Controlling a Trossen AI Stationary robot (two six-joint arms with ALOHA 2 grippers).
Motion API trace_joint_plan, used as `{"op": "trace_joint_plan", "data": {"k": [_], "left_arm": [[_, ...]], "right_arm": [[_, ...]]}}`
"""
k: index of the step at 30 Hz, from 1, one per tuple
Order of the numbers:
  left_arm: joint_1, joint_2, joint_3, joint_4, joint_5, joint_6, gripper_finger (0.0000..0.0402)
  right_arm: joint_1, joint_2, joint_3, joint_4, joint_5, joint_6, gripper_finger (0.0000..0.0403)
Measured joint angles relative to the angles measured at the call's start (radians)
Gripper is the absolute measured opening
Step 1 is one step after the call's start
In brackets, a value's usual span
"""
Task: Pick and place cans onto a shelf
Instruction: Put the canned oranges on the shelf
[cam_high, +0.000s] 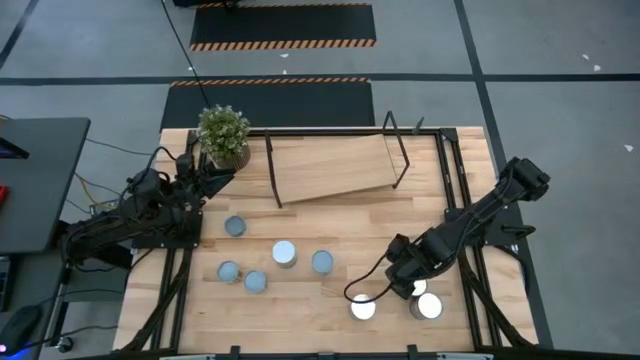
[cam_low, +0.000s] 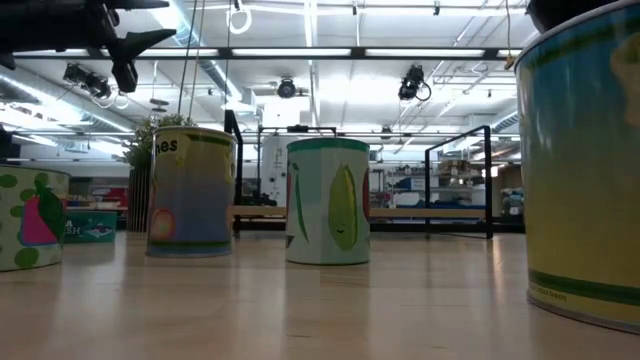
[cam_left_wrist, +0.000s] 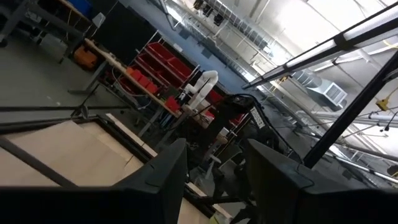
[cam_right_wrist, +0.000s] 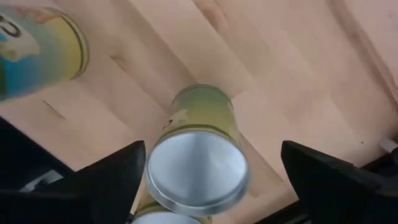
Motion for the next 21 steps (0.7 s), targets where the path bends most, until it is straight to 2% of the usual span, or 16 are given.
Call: {"op": "trace_joint_plan", "data": {"k": [21], "left_arm": [[0.0, 0.0, 0.0, -0.025, 0.0, 0.0, 0.0169]], "right_arm": [[0.08, 0.051, -0.021, 0.041, 0.03, 0.124, 0.0382]]}}
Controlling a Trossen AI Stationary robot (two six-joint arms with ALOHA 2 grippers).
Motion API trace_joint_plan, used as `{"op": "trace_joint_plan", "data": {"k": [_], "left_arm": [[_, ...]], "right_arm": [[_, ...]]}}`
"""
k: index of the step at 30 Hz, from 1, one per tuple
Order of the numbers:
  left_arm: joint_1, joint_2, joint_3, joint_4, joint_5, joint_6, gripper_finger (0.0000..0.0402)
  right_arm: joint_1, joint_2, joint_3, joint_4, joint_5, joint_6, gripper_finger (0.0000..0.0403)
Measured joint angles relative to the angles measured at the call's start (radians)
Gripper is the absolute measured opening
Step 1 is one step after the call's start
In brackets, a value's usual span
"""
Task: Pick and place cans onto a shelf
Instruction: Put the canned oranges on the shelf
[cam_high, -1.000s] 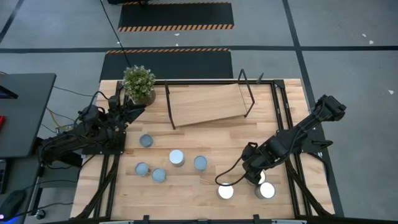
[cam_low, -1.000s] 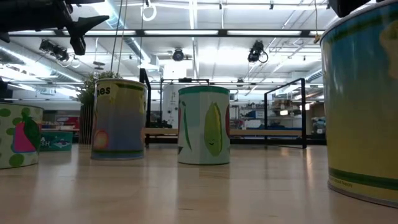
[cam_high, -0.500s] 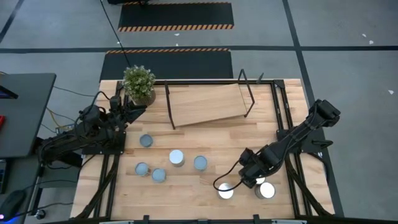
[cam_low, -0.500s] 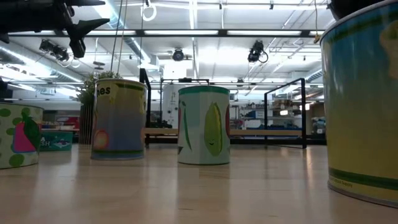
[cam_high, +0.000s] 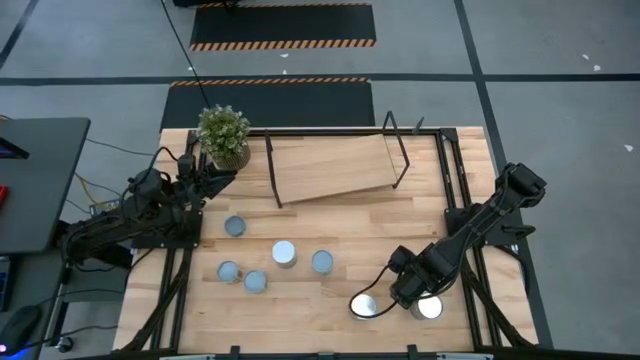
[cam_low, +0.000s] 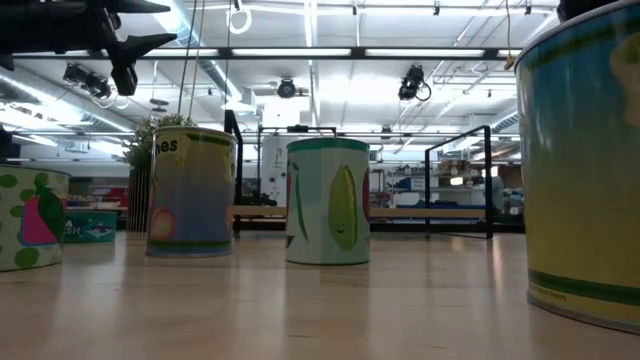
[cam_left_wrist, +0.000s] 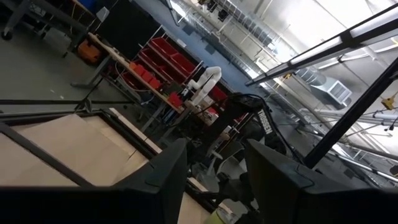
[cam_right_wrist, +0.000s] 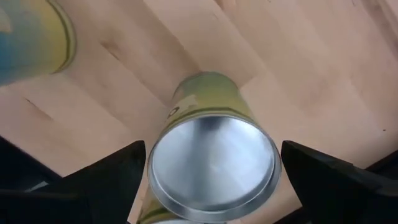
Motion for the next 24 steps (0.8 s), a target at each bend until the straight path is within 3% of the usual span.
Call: {"op": "trace_joint_plan", "data": {"k": [11, 24], "left_arm": [[0.0, 0.0, 0.0, 0.002, 0.0, 0.0, 0.0169], [0.0, 0.0, 0.0, 0.002, 0.0, -0.001, 0.0169]], "right_arm": [[0.0, -0.002, -0.1, 0.108, -0.049, 0.023, 0.0361], [0.0, -0.002, -0.113, 0.117, -0.063, -0.04, 0.0313]]}}
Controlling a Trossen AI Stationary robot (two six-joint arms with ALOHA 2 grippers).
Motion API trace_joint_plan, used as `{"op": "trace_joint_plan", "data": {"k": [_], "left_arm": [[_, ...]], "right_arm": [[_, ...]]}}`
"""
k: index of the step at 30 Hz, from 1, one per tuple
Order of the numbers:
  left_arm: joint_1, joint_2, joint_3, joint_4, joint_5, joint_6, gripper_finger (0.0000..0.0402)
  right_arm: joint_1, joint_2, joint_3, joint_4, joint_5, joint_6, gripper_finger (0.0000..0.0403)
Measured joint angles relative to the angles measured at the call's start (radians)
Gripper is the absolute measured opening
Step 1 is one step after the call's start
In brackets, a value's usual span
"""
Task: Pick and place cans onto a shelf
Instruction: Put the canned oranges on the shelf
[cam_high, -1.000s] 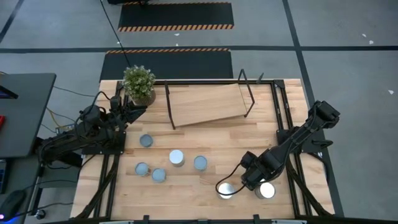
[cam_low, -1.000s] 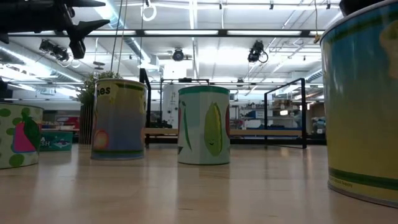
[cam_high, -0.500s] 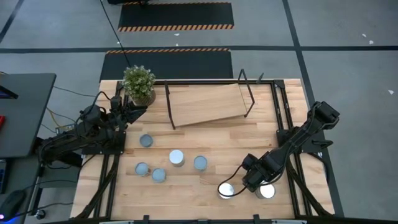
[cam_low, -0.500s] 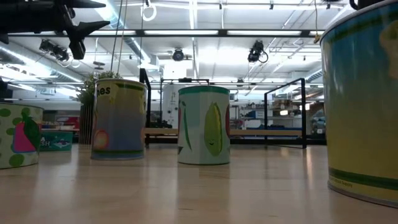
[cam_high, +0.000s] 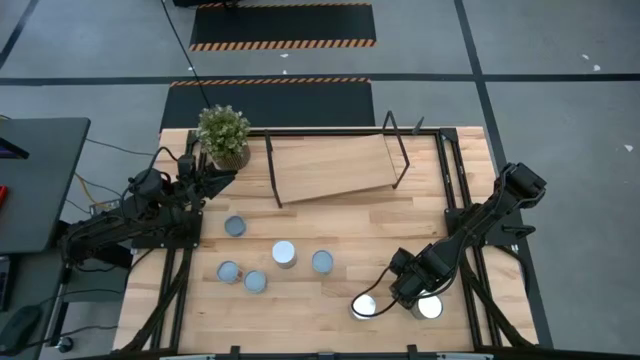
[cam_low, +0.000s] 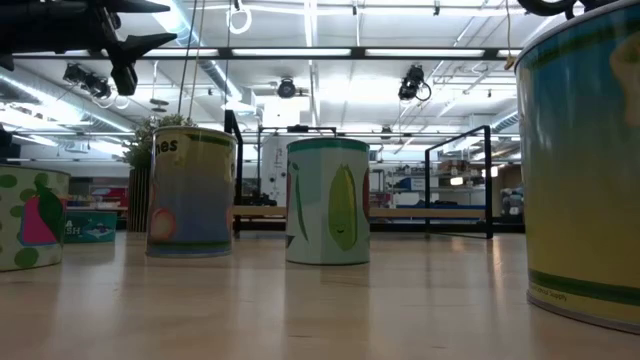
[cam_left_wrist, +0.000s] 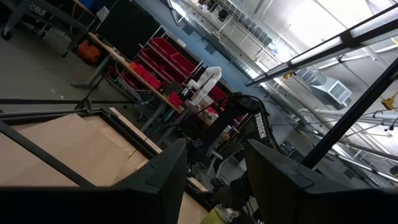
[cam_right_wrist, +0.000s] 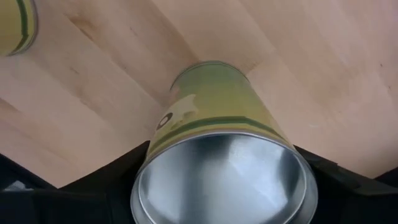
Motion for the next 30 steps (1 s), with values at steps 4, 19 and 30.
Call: {"op": "trace_joint_plan", "data": {"k": [4, 19, 30], "left_arm": [[0.0, 0.0, 0.0, 0.0, 0.0, 0.0, 0.0169], [0.0, 0.0, 0.0, 0.0, 0.0, 0.0, 0.0169], [0.0, 0.0, 0.0, -0.006, 0.0, 0.0, 0.0169]], "right_arm": [[-0.002, 0.0, 0.0, -0.001, 0.006, -0.053, 0.0313], [-0.211, 0.0, 0.035, -0.075, 0.017, -0.667, 0.0311], [-0.443, 0.0, 0.101, -0.136, 0.045, -1.164, 0.0315]]}}
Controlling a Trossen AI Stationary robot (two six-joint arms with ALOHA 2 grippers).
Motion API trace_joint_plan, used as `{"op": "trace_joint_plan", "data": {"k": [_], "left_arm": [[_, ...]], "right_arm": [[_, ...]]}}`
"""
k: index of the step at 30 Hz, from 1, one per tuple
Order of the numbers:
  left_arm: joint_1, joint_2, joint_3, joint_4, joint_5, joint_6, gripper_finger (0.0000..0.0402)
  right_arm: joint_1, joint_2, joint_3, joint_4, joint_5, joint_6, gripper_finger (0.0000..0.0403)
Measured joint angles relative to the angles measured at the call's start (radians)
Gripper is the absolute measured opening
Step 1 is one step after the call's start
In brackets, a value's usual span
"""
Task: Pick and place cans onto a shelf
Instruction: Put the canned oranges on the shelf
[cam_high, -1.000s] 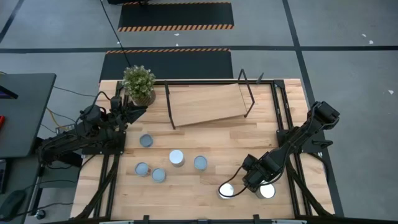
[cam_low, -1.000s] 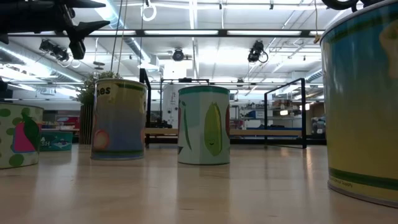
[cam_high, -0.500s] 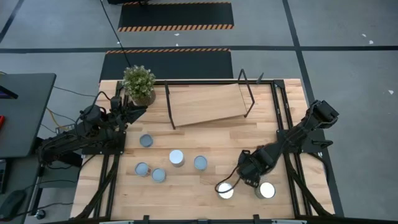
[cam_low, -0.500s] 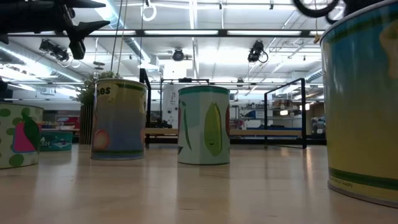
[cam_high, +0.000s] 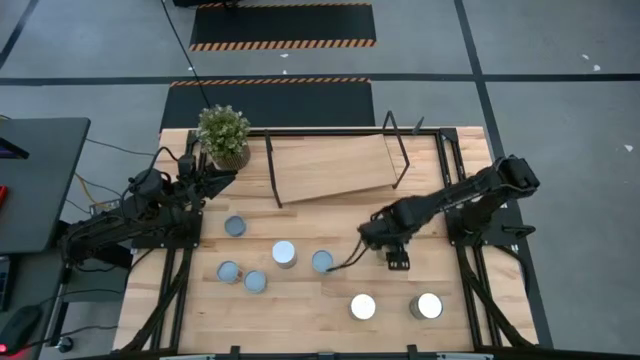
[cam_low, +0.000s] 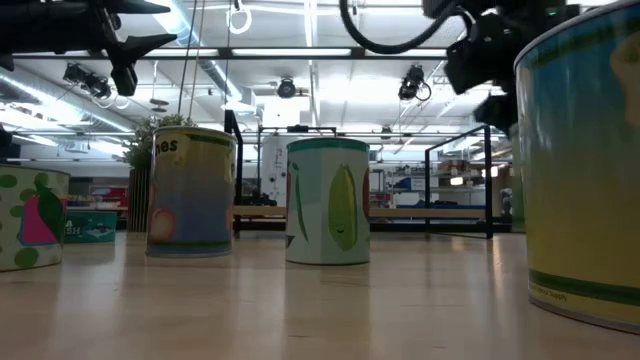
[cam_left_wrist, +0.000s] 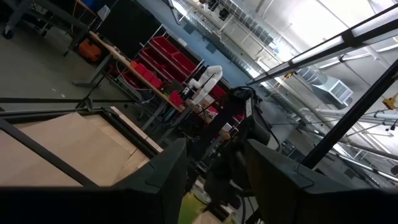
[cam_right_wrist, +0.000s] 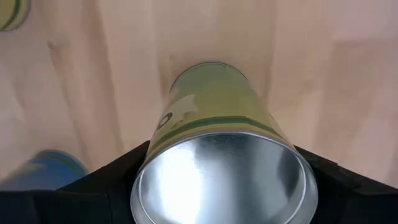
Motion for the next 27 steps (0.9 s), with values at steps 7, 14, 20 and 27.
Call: {"op": "trace_joint_plan", "data": {"k": [7, 14, 20, 27], "left_arm": [[0.0, 0.0, 0.0, -0.001, 0.0, 0.0, 0.0169], [0.0, 0.0, 0.0, -0.001, 0.0, 0.0, 0.0169], [0.0, 0.0, 0.0, -0.001, 0.0, 0.0, 0.0169], [0.0, 0.0, 0.0, -0.001, -0.001, -0.001, 0.0169]], "right_arm": [[-0.137, 0.0, 0.112, -0.064, 0.053, -0.259, 0.0317], [-0.288, 0.0, 0.217, -0.084, 0.079, -0.443, 0.0317], [-0.413, 0.002, 0.288, -0.098, 0.106, -0.57, 0.0318], [-0.54, 0.003, 0.312, -0.097, 0.133, -0.696, 0.0318]]}}
